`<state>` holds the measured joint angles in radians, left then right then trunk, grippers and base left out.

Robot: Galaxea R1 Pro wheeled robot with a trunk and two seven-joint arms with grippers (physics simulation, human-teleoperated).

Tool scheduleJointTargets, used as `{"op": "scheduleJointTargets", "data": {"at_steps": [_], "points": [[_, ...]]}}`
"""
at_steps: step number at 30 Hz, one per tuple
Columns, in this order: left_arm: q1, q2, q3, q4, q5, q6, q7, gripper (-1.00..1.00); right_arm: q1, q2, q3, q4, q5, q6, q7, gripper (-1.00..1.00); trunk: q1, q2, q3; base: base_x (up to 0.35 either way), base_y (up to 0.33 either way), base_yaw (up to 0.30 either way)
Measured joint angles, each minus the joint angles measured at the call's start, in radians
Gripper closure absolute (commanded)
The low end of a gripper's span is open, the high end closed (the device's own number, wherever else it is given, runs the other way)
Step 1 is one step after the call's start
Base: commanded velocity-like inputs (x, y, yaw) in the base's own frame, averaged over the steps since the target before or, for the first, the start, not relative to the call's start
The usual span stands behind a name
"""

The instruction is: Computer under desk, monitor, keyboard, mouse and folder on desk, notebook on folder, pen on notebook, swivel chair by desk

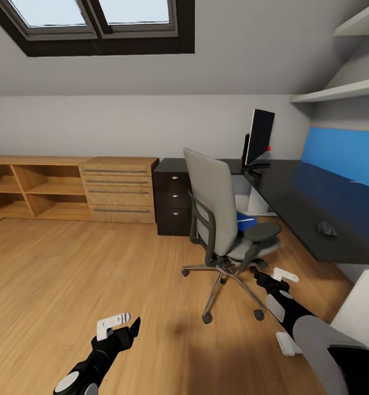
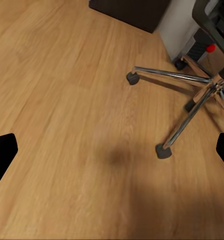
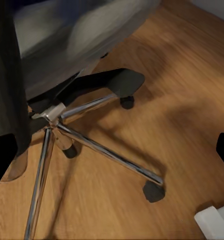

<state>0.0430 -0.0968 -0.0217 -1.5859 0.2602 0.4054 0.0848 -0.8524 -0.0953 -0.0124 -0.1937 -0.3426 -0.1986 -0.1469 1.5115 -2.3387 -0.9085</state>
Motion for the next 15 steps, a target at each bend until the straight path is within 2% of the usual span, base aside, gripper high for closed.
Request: {"op": "scheduleJointTargets", "data": {"at_steps": [5,6,10,15], "points": [[0.0,0.0,0.001,0.0,0.0,0.0,0.0,-1.0,0.0,0.0,0.006,0.001,0.002,0.01,-0.021,-1.0,0.0,0.0,0.0,0.23,-0.067,0.0],[0.0,0.0,0.001,0.0,0.001,0.0,0.0,-1.0,0.0,0.0,0.006,0.0,0.003,0.016,-0.091,-1.0,0.0,0.0,0.0,0.057,-0.017,0.0],[0.0,0.0,0.003,-0.001,0.001,0.0,0.0,-1.0,0.0,0.0,0.007,-0.005,0.005,0.021,-0.176,-1.0,0.0,0.0,0.0,0.019,-0.006,0.0],[0.0,0.0,0.003,-0.002,0.002,0.0,0.0,-1.0,0.0,0.0,0.009,-0.008,0.005,0.019,-0.185,-1.0,0.02,-0.035,-0.016,0.003,-0.001,0.0]]}}
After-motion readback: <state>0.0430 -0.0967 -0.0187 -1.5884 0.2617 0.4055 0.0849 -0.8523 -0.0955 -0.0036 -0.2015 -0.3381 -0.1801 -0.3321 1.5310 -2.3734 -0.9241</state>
